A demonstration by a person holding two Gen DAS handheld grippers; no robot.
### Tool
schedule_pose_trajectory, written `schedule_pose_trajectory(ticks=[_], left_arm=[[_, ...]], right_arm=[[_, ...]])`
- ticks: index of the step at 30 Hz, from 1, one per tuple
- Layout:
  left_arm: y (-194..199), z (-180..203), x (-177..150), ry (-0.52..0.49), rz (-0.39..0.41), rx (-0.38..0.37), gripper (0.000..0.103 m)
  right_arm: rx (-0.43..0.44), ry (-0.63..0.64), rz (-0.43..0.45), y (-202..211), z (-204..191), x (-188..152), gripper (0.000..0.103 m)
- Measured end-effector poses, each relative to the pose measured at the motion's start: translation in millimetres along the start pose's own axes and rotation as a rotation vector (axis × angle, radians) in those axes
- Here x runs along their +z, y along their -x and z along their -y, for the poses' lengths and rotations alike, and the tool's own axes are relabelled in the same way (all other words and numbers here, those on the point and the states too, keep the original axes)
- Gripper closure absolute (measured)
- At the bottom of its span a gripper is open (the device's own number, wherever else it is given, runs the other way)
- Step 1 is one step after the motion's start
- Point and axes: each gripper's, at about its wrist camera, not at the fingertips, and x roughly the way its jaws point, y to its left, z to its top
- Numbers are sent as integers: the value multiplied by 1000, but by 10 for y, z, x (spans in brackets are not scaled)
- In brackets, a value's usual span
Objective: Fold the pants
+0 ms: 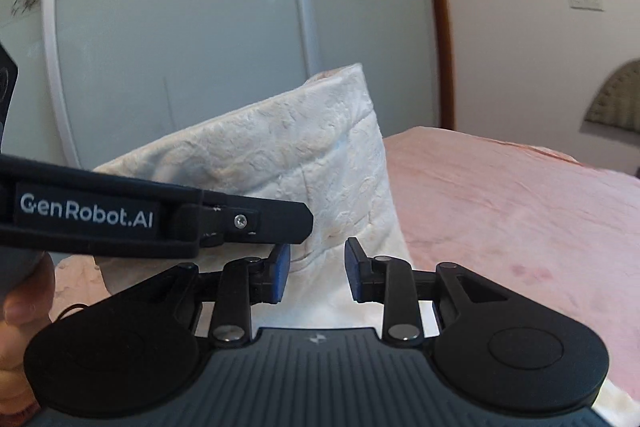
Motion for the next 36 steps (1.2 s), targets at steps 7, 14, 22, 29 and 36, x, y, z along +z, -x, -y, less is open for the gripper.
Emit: schedule_pose_trajectory(ticks=[7, 14, 22, 29, 36], left_arm=[[-251, 849, -210, -134, -46, -127, 70], [-455, 1509, -556, -240, -74, -226, 68], [-612, 1927, -831, -274, -137, -304, 67], [-865, 1979, -930, -241, -224, -344, 63], [-1159, 1874, -1109, -205, -379, -392, 63]], right_arm=[[-126, -73, 34, 605, 503, -264, 74], [-242, -141, 39, 1042, 697, -530, 74], [-341, -172, 14, 1358, 884, -758, 74], [-381, -259, -32, 1349, 1097, -929, 64], [-495, -347, -146, 1568, 1157, -1180, 45]])
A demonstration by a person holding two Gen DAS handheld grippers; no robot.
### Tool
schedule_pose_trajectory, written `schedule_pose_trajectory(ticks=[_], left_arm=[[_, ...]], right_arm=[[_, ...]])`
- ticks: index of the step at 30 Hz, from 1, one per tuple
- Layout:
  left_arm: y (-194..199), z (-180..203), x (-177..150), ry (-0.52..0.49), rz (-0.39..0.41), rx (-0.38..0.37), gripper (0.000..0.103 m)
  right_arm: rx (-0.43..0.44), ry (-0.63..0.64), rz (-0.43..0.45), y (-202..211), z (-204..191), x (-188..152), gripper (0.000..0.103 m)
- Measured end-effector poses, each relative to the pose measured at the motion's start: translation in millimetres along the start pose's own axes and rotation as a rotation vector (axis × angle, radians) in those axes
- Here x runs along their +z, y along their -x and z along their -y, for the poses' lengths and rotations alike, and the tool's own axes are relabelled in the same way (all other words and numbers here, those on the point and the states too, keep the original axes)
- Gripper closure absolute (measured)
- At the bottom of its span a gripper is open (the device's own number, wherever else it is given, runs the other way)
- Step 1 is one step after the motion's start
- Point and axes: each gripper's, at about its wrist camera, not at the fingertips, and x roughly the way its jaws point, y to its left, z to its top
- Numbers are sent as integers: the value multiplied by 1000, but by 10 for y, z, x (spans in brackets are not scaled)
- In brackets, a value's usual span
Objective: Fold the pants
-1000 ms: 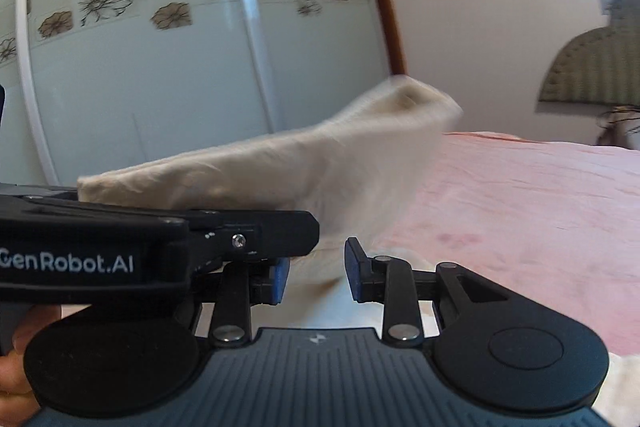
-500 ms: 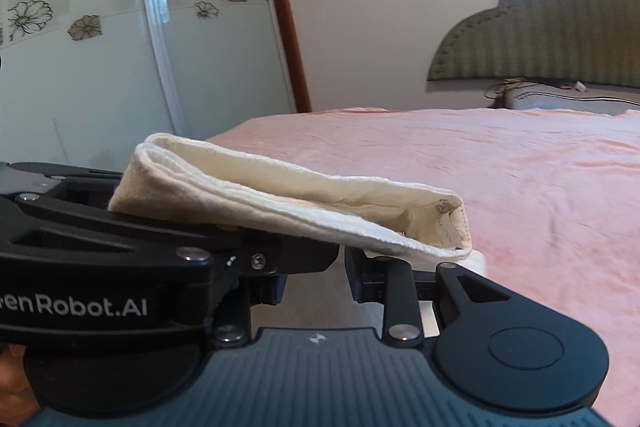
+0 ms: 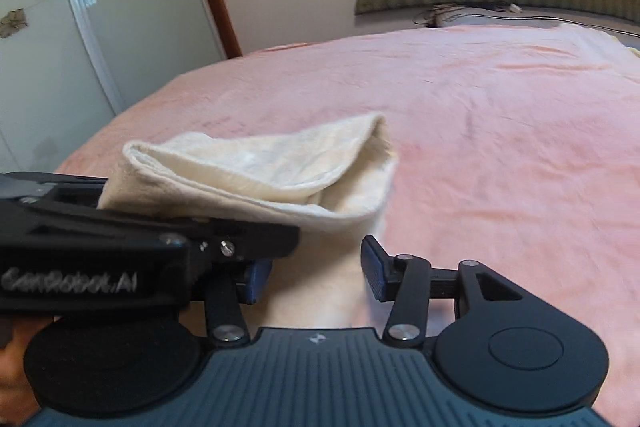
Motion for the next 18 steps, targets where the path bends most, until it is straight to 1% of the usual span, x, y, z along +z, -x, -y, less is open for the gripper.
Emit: schedule_pose_trajectory(ticks=[3, 5, 6, 7, 8, 9, 10, 11, 12, 14, 16, 18], left_arm=[[4, -36, -30, -12, 5, -22, 59], [55, -30, -36, -11, 1, -69, 45], [86, -31, -35, -9, 0, -94, 42], [126, -32, -32, -12, 5, -116, 36], [186, -31, -33, -20, 13, -144, 33], [245, -38, -28, -26, 18, -154, 32], [315, -62, -18, -28, 24, -151, 32], [379, -104, -9, -23, 32, -140, 31], [444, -156, 10, -11, 39, -123, 30], [549, -327, 35, 40, 42, -77, 30], [627, -535, 54, 96, 38, -30, 30], [715, -731, 63, 140, 45, 37, 30]], right_arm=[[-80, -37, 11, 218, 159, -139, 43], [-174, -96, 50, 339, 267, -160, 43], [-212, -125, 76, 386, 297, -146, 43], [-227, -148, 102, 421, 313, -133, 43], [-224, -173, 131, 451, 336, -131, 42], [-200, -197, 161, 466, 330, -103, 42], [-172, -213, 181, 459, 315, -72, 42], [-137, -230, 193, 433, 304, -33, 39], [-105, -238, 198, 393, 278, 5, 31], [-51, -227, 199, 269, 218, 101, 23], [3, -196, 179, 74, 180, 222, 23], [50, -182, 149, -142, 190, 337, 23]])
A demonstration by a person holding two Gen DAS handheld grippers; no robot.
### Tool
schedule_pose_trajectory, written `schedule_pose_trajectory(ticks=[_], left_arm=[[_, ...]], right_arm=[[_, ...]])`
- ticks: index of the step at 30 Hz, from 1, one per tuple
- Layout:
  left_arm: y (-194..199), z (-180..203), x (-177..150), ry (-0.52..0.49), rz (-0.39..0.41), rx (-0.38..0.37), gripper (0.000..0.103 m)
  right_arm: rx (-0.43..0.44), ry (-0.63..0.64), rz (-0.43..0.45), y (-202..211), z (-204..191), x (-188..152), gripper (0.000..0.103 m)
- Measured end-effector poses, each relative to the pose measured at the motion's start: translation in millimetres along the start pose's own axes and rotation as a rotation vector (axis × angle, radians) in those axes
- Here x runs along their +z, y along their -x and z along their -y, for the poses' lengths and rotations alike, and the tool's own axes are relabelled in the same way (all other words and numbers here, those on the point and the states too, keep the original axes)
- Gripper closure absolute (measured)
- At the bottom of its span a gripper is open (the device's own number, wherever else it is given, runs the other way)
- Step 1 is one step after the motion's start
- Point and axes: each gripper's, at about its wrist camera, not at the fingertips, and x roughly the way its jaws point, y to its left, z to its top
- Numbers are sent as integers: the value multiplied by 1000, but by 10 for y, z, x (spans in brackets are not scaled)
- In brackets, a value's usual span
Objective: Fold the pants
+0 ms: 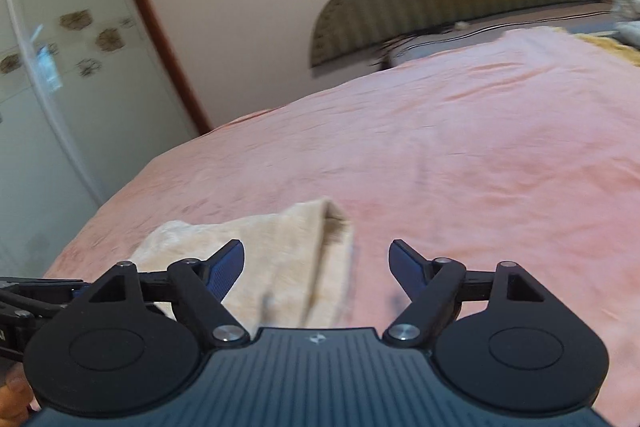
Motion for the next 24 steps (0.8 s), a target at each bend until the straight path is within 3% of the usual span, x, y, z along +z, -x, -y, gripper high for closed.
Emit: schedule_pose_trajectory(ticks=[2, 3, 6, 7, 13, 17, 21, 22, 24], left_arm=[[81, -170, 24, 15, 22, 69, 30], [111, -241, 30, 22, 27, 104, 30], [173, -433, 52, 58, 39, 154, 30], [175, -477, 53, 72, 39, 161, 30], [104, -548, -2, 74, 12, 174, 30], [49, -528, -98, 37, -20, 170, 30], [52, -529, -140, 6, -28, 169, 29], [47, -525, -153, 2, -31, 168, 29], [41, -485, -174, -12, -31, 168, 29]], right_arm=[[63, -25, -25, -198, 37, 89, 26], [91, -43, -37, -273, 64, 118, 44], [130, -77, -80, -461, 127, 165, 80], [128, -71, -86, -495, 139, 171, 86], [26, 69, 12, -357, -17, 230, 90], [-81, 116, -54, -437, -91, 153, 88], [-217, 190, 84, 51, -340, 3, 84], [-177, 202, 94, 168, -424, -50, 84], [-13, 227, 43, 305, -570, -171, 84]])
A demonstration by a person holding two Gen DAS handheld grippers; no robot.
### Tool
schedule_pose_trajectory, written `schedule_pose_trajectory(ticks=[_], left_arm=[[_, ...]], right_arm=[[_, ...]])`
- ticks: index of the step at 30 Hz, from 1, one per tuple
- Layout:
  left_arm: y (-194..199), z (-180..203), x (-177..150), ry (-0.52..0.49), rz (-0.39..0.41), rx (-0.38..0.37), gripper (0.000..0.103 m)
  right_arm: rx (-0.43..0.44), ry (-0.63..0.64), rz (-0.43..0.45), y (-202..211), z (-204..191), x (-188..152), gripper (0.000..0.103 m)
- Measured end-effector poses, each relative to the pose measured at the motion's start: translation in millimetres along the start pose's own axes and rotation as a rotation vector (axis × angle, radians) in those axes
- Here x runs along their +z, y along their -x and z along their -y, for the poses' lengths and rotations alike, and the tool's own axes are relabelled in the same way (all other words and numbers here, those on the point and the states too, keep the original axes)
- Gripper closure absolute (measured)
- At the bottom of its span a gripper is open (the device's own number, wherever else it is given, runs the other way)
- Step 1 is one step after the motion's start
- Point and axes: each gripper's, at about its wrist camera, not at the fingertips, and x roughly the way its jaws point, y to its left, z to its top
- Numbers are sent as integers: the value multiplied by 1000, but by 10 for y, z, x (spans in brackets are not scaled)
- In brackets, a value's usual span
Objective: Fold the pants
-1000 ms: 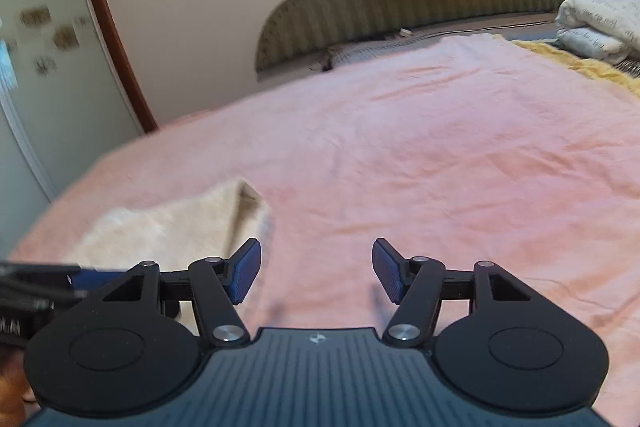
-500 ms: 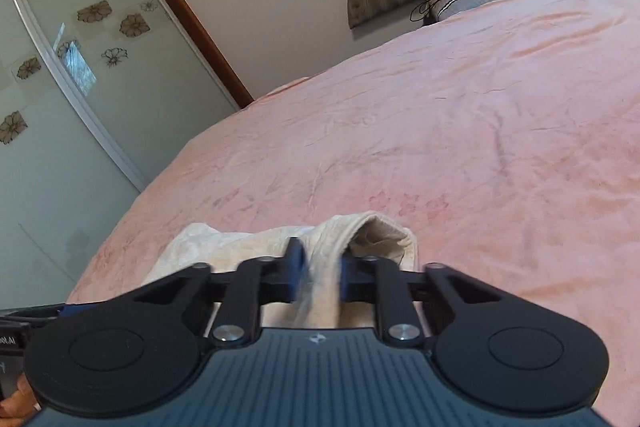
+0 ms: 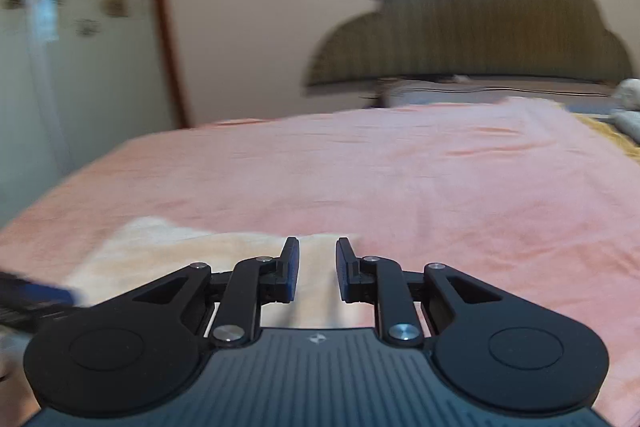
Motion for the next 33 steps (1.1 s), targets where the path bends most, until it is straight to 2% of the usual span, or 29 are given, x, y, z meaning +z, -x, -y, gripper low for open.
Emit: schedule_pose_trajectory(ticks=[1, 2, 4, 5, 6, 8, 11, 14, 17, 18, 20, 22, 25, 27, 30, 33], left_arm=[[7, 21, -10, -11, 0, -6, 29], [23, 57, -22, -23, -1, -15, 29], [67, 88, -39, -38, -3, -34, 29], [97, 86, -48, -45, 0, -41, 29], [127, 76, -62, -52, 3, -44, 29], [182, 38, -90, -54, 15, -33, 29], [217, -15, -133, -55, 15, -12, 29], [290, -31, -208, -84, 28, -31, 29], [272, 45, -307, -199, 12, -30, 25], [254, 81, -338, -235, 6, -12, 25], [300, 121, -378, -271, 31, 0, 25], [375, 117, -375, -286, 45, -49, 25], [441, 68, -365, -288, 44, -79, 25], [452, 26, -377, -291, 22, -89, 25], [494, -63, -398, -279, 13, -102, 24], [565, -184, -375, -237, 35, -78, 24]], right_arm=[[68, 27, -42, 18, -86, -62, 84], [86, 62, -95, -5, -159, -135, 84], [-9, 130, -184, -85, -211, -292, 84], [-72, 148, -195, -97, -193, -356, 84], [-127, 113, -187, -51, -144, -380, 80], [-160, 9, -145, 114, -50, -318, 71], [-115, -15, -94, 312, -56, -274, 53], [-120, -2, -142, 307, -67, -352, 53], [-124, 9, -169, 296, -54, -471, 52], [-149, 29, -168, 285, -55, -496, 41], [-207, 44, -145, 311, -86, -487, 36], [-218, 107, -90, 406, -209, -425, 36], [-143, 216, -45, 519, -410, -368, 36], [-123, 325, -70, 493, -555, -405, 37], [-166, 478, -121, 394, -683, -568, 37], [-219, 564, -137, 309, -702, -651, 40]])
